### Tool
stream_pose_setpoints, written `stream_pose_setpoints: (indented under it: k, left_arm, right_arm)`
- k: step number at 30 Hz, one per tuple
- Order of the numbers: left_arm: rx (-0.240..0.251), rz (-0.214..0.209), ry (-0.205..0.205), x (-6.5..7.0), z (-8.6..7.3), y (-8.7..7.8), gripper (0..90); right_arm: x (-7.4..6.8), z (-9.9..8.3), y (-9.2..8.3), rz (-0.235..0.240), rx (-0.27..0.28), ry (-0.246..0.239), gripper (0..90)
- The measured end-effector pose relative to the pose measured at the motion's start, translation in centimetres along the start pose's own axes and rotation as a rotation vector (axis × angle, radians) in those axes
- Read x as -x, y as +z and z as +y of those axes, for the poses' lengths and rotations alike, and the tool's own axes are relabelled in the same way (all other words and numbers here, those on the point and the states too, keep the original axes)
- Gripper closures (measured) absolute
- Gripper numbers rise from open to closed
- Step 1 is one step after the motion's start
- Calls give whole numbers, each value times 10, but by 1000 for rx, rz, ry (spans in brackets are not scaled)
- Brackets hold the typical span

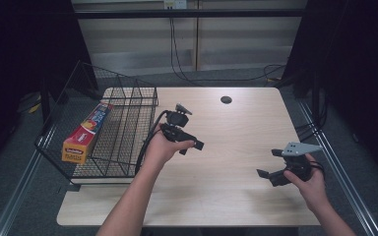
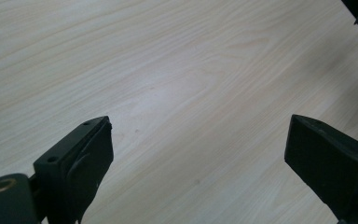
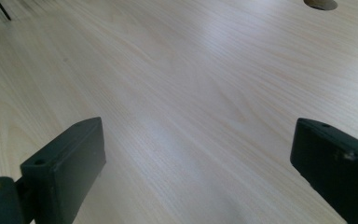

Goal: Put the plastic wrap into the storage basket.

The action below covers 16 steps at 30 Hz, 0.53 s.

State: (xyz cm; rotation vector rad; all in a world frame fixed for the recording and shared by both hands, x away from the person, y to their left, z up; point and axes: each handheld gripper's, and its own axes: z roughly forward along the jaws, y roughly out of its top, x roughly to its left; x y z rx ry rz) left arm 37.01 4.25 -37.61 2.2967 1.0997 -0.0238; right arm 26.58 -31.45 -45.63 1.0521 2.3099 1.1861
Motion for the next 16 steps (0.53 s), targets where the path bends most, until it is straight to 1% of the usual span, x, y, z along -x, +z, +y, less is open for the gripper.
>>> stream_pose_setpoints:
  k: [1,2,3,4,5,6,7,8,10,11,12,15,16]
  left_arm:
    - [-7,-6,11,1,-1,2,80]
    - [4,-8,1,2,-3,4,80]
    - [-3,-7,16,2,-4,5,80]
    - [-1,-5,17,3,-5,7,80]
    - [-5,-13,30,3,-7,9,80]
    - [-5,-13,30,3,-7,9,80]
    - [4,-16,19,4,-9,13,80]
    - [4,-20,27,5,-13,18,80]
    - [1,-18,28,5,-14,20,80]
    - [0,-21,44,6,-17,24,80]
    - [1,-15,48,6,-19,26,80]
    - [11,-6,66,8,-24,31,79]
    - [8,1,77,8,-26,32,80]
  right_arm:
    - [0,0,0,-1,1,0,31]
    - [0,0,0,-3,1,-1,31]
    - [-1,0,1,-3,0,-2,31]
    - [0,0,1,1,-2,-3,31]
    - [-1,-1,2,-4,-1,-4,31]
    - [-1,-1,2,3,-4,-5,31]
    - [-1,-1,2,3,-4,-5,31]
    - [-2,-1,3,1,-9,-9,31]
    - [-2,-1,4,4,-9,-9,31]
    - [-2,-1,4,2,-9,-8,30]
    - [-2,-2,4,11,-12,-10,30]
    - [-2,-3,5,4,-19,-12,28]
    - [-2,-3,6,14,-25,-11,27]
